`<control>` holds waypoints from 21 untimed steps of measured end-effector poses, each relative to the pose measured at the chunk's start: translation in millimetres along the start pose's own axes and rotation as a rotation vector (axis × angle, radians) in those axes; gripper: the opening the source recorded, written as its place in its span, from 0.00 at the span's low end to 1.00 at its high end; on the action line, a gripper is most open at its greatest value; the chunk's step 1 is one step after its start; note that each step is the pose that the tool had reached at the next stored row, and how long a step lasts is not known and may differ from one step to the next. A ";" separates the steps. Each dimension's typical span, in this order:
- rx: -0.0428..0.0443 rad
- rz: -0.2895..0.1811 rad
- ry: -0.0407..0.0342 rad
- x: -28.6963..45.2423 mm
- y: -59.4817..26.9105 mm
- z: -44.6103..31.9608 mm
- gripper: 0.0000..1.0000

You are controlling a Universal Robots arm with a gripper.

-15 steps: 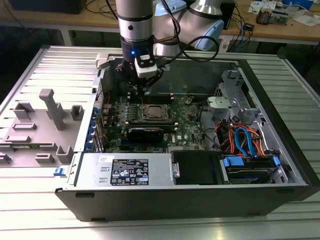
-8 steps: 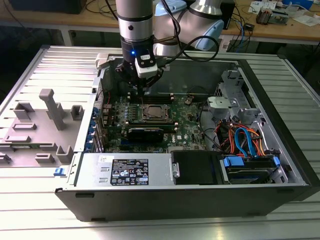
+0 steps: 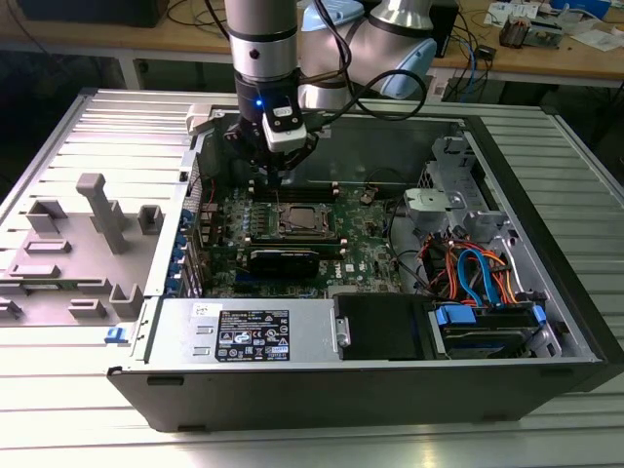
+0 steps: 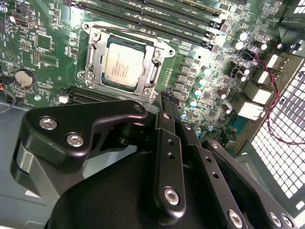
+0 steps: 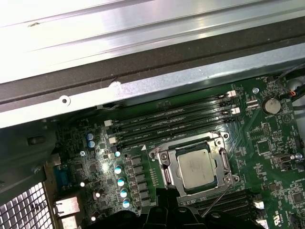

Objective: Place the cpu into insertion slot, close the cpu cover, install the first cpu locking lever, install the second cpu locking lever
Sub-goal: 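Install the first cpu locking lever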

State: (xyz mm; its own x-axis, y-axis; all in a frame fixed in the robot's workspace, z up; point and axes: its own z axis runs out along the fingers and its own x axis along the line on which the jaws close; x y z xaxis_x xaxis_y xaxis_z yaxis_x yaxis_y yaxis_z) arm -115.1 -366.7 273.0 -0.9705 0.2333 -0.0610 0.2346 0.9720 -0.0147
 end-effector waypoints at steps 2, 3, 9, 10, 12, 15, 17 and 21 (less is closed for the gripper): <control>-0.0009 -0.014 -0.0002 0.2 -0.1 0.0 0.11; -0.0022 -0.036 -0.0005 0.4 -0.1 0.0 0.11; -0.0111 -0.182 -0.0027 1.7 -0.5 0.3 0.11; -0.0118 -0.192 -0.0028 3.7 -1.0 0.3 0.11; -0.0130 -0.207 -0.0030 9.0 -2.3 0.3 0.11; -0.0153 -0.242 -0.0035 10.1 -2.6 0.8 0.11; -0.0173 -0.275 -0.0039 10.2 -2.6 1.3 0.11; -0.0242 -0.303 -0.0037 13.5 -2.6 2.9 0.11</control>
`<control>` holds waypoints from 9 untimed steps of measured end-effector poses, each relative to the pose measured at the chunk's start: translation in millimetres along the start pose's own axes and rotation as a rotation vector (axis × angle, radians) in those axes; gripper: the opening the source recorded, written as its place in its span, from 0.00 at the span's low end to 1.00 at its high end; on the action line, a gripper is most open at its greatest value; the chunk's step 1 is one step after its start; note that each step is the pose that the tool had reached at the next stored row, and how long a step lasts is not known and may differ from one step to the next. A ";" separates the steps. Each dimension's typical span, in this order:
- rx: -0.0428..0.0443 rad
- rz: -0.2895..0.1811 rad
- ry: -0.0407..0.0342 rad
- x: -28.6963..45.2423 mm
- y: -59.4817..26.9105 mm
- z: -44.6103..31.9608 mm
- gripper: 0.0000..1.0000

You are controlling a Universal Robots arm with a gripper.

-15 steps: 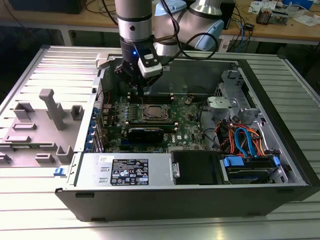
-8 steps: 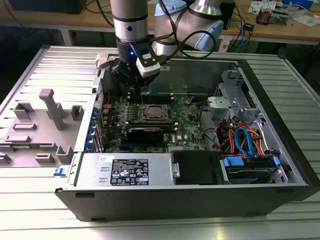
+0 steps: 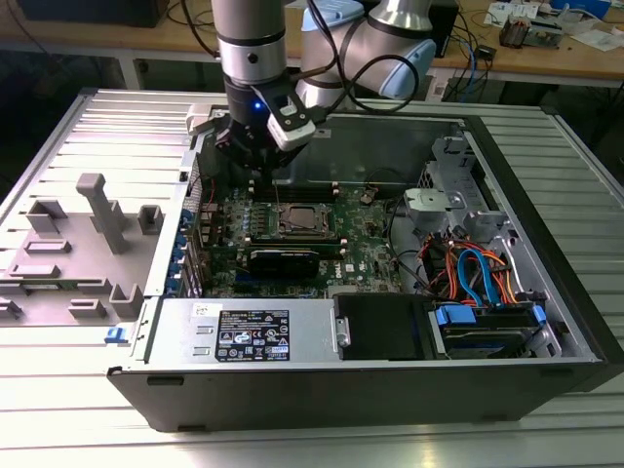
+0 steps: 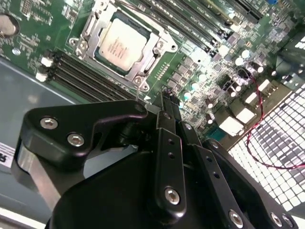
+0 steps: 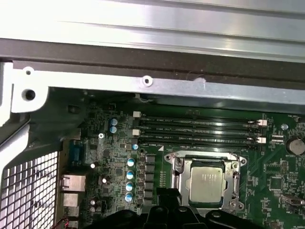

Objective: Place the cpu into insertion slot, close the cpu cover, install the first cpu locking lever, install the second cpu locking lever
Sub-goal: 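Install the first cpu locking lever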

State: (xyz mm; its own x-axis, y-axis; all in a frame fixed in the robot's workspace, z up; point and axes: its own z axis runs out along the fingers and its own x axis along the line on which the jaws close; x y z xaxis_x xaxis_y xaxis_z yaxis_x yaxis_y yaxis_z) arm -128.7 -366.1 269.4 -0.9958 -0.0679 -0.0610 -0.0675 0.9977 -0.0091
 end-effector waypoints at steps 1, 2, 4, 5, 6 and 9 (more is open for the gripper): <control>-0.0002 -0.001 -0.0001 0.5 1.0 0.4 0.11; -0.0009 -0.006 -0.0001 0.5 2.8 1.4 0.11; -0.0028 -0.039 -0.0003 0.5 3.3 1.8 0.11; -0.0035 -0.049 -0.0005 0.5 3.9 1.9 0.11; -0.0037 -0.052 -0.0005 0.5 4.5 2.1 0.11; -0.0038 -0.052 -0.0006 0.3 7.5 2.8 0.11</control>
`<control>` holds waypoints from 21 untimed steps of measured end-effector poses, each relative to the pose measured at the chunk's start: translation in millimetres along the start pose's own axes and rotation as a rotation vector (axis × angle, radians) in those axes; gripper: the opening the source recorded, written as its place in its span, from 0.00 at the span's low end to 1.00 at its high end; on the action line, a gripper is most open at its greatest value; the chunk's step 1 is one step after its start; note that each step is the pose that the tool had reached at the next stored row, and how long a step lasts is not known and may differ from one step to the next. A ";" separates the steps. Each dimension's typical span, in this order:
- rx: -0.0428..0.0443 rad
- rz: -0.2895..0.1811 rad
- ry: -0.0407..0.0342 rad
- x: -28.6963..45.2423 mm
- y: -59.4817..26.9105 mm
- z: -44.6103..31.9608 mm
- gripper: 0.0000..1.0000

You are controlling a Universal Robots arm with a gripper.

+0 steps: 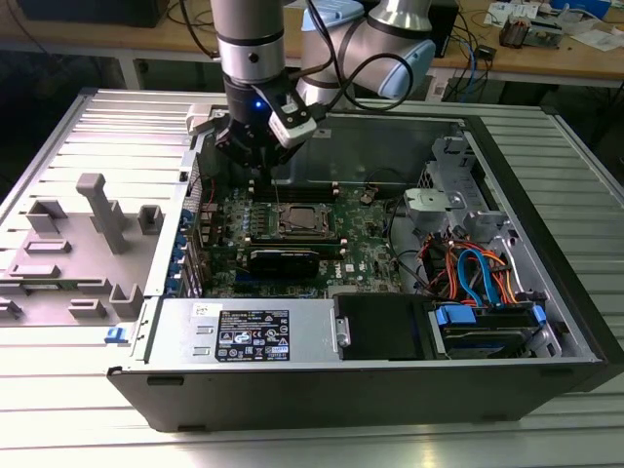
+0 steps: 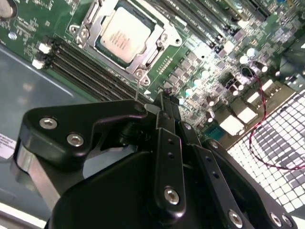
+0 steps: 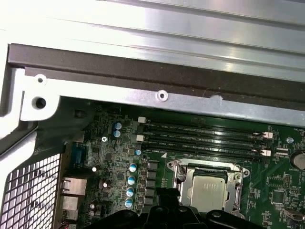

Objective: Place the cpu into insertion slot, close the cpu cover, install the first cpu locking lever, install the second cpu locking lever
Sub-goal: 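Install the first cpu locking lever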

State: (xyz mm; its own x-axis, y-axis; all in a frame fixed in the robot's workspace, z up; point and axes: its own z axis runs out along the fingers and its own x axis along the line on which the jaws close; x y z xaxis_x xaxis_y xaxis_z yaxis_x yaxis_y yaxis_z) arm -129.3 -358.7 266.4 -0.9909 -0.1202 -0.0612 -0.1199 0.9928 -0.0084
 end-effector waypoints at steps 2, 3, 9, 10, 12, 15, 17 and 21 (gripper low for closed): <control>0.0000 0.000 0.0001 -0.4 3.8 0.6 0.11; 0.0000 0.000 0.0000 -0.7 5.9 0.9 0.11; 0.0000 0.000 0.0007 -2.6 8.9 1.3 0.11; 0.0001 0.000 0.0006 -3.2 9.6 1.4 0.11; 0.0000 0.000 0.0010 -5.4 11.1 1.7 0.11; 0.0000 0.000 0.0016 -13.5 10.5 2.2 0.11; 0.0021 0.000 0.0023 -24.7 10.2 3.1 0.11; 0.0121 0.000 0.0038 -32.2 9.6 10.2 0.11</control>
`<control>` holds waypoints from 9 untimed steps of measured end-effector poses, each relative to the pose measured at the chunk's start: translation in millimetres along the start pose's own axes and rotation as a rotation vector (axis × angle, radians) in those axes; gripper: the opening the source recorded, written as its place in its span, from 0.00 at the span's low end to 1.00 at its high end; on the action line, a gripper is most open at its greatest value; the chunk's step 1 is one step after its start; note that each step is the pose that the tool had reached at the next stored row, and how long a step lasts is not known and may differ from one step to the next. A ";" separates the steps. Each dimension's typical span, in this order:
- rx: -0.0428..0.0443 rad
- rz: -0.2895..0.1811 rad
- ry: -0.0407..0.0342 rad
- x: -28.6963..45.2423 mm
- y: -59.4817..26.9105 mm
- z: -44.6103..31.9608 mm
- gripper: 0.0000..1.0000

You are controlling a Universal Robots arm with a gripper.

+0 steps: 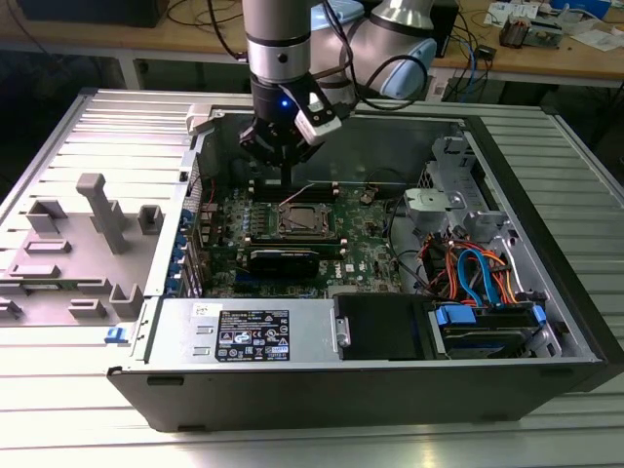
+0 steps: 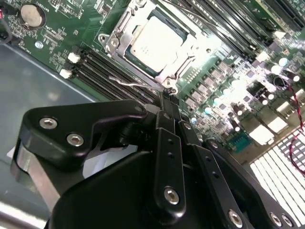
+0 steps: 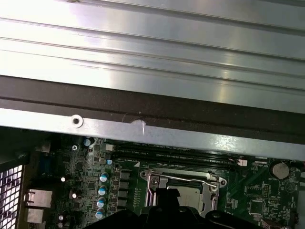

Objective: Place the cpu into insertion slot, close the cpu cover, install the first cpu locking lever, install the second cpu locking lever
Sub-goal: 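Install the first cpu locking lever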

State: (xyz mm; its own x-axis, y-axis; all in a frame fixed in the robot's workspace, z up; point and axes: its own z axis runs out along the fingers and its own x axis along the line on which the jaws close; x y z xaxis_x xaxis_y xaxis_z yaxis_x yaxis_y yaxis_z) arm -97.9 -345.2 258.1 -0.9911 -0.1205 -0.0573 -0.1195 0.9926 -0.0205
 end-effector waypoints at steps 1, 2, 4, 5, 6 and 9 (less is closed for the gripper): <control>0.0005 0.000 0.0000 -0.4 0.0 1.9 0.11; 0.0032 0.001 0.0004 -0.7 0.0 3.6 0.11; 0.0121 0.004 0.0017 -1.9 0.0 4.5 0.11; 0.0123 0.005 0.0016 -2.0 0.0 4.5 0.11; 0.0122 0.005 0.0016 -2.0 0.0 4.5 0.11; 0.0124 0.009 0.0016 -2.1 0.5 5.2 0.11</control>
State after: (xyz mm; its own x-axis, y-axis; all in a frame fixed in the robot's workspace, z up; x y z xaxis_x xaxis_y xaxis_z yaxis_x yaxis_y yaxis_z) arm -95.6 -344.5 253.1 -0.9922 -0.1113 -0.0560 -0.1096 0.9934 -0.0324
